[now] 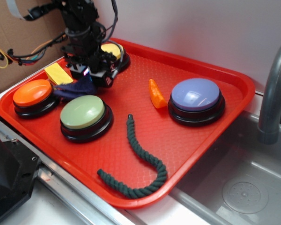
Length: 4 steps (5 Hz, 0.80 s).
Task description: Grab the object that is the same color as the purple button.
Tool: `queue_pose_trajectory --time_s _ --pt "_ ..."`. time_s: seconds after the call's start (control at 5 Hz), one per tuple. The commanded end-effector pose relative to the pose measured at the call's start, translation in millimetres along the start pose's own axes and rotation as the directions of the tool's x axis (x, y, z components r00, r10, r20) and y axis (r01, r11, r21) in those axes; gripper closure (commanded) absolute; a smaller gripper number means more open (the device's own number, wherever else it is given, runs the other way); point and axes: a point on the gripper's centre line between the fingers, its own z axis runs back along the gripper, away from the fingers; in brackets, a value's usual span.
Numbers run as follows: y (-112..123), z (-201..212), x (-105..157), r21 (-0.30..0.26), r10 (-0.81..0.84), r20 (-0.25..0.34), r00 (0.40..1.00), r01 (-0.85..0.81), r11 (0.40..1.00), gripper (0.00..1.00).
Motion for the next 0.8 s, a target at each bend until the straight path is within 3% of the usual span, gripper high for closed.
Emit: queue_pose_trajectory --time_s 0.0,0.4,0.6 --pt "-20 106 17 -0.106 0.011 0.08 0.997 -0.003 0.994 1.0" --pt "-24 159 32 -0.177 0.003 0.108 0.994 0.017 0.984 1.0" --pt "-22 148 44 -0.142 0.039 0.051 0.998 -0.032 0.989 1.0"
